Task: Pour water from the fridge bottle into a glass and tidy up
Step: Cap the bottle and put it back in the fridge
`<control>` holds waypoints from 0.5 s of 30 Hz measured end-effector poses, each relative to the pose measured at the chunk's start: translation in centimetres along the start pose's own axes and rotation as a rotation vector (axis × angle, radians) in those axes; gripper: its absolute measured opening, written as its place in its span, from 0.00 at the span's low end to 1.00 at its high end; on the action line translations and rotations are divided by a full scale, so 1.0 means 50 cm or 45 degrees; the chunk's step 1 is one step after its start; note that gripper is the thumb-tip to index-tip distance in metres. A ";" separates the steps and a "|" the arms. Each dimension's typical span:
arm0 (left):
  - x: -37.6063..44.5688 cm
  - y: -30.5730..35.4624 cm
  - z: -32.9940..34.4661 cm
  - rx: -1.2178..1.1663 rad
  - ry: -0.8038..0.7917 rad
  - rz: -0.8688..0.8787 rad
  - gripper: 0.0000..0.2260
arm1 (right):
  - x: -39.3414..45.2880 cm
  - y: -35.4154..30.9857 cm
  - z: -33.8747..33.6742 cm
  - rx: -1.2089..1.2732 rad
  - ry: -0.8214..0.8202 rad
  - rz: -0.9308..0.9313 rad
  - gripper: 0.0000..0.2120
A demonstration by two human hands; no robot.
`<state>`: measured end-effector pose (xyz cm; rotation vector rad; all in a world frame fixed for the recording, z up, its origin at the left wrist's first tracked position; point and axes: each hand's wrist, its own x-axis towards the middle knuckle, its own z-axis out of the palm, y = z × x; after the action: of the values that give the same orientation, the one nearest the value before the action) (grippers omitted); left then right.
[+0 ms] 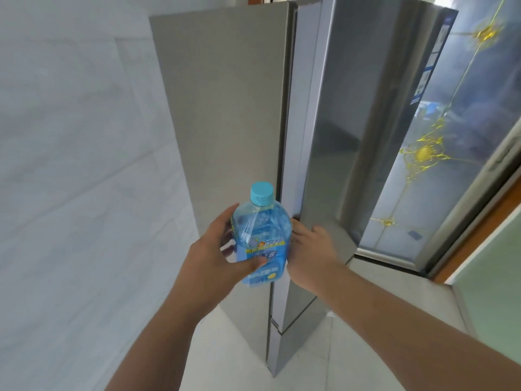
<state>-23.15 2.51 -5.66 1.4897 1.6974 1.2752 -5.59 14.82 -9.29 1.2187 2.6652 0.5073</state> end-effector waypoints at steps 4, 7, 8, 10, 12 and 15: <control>0.010 -0.004 0.002 0.014 -0.021 0.014 0.42 | 0.000 -0.009 0.001 -0.001 -0.009 0.043 0.24; 0.013 -0.010 -0.001 0.002 -0.032 0.013 0.41 | -0.012 -0.005 0.012 -0.032 -0.017 0.007 0.24; 0.015 -0.013 -0.002 -0.002 -0.038 0.012 0.41 | -0.016 -0.004 0.014 -0.052 -0.021 0.002 0.25; 0.017 -0.019 -0.002 0.005 -0.050 0.009 0.41 | -0.022 -0.005 0.012 -0.101 -0.032 -0.002 0.25; 0.018 -0.024 -0.002 0.007 -0.048 0.009 0.41 | -0.025 -0.006 0.008 -0.119 0.005 0.021 0.24; 0.021 -0.030 0.002 -0.008 -0.053 0.018 0.41 | -0.044 -0.004 0.005 -0.051 0.081 0.071 0.20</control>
<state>-23.96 3.65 -6.84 1.5168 1.6572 1.2475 -4.20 13.09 -9.56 1.2903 2.6654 0.6144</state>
